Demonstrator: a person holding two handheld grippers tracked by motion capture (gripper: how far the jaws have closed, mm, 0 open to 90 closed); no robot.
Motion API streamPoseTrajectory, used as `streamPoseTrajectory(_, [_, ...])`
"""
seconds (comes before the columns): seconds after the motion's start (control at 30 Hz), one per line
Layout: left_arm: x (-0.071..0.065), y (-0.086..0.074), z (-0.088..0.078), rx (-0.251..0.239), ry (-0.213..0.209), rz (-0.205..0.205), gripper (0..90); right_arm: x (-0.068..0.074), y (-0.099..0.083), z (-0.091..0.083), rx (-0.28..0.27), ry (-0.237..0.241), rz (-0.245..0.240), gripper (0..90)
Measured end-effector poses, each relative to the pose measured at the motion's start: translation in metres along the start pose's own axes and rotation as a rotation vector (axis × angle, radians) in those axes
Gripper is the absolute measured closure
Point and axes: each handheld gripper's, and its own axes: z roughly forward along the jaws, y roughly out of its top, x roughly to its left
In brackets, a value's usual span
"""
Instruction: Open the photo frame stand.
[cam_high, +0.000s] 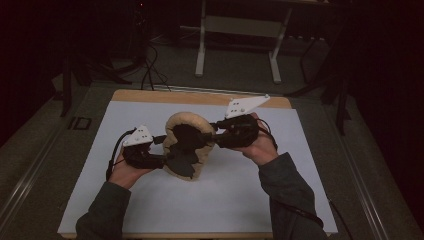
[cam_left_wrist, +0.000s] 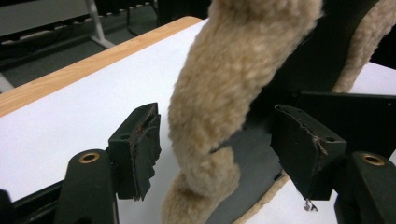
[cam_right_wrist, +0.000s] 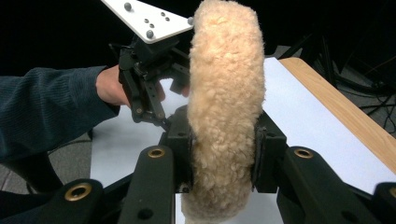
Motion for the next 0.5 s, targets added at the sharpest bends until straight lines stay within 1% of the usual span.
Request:
streamPoseTrajectory(0.07, [-0.0007, 0.0016, 0.0018, -0.001, -0.021, 0.001, 32.4, -0.0005, 0.0005, 0.0000, 0.006, 0.007, -0.006, 66.6])
streamPoseTrajectory(0.1, [-0.0008, 0.0021, 0.0025, 0.000, -0.024, 0.007, 32.2, -0.0002, 0.0010, 0.0001, 0.008, 0.009, -0.012, 66.5])
streamPoseTrajectory(0.17, [-0.0001, 0.0019, 0.0029, 0.000, -0.033, 0.003, 32.4, 0.0002, 0.0018, -0.0002, 0.020, 0.006, -0.015, 66.3])
streamPoseTrajectory(0.2, [-0.0004, 0.0017, 0.0030, -0.001, -0.037, 0.004, 34.1, 0.0002, 0.0019, -0.0004, 0.023, 0.005, -0.019, 66.1])
streamPoseTrajectory(0.23, [-0.0004, 0.0017, 0.0030, -0.001, -0.037, 0.004, 35.5, 0.0002, 0.0019, -0.0004, 0.023, 0.005, -0.019, 66.1])
streamPoseTrajectory(0.27, [-0.0017, 0.0016, 0.0035, 0.001, -0.027, 0.007, 35.5, 0.0004, 0.0021, -0.0004, 0.026, -0.001, -0.019, 65.7])
streamPoseTrajectory(0.4, [-0.0041, 0.0008, 0.0037, 0.006, -0.002, 0.015, 39.0, -0.0013, 0.0029, -0.0001, 0.037, -0.046, -0.002, 64.5])
streamPoseTrajectory(0.5, [-0.0048, 0.0000, 0.0022, 0.001, -0.003, 0.013, 43.1, -0.0043, 0.0020, -0.0013, 0.042, -0.061, 0.013, 63.3])
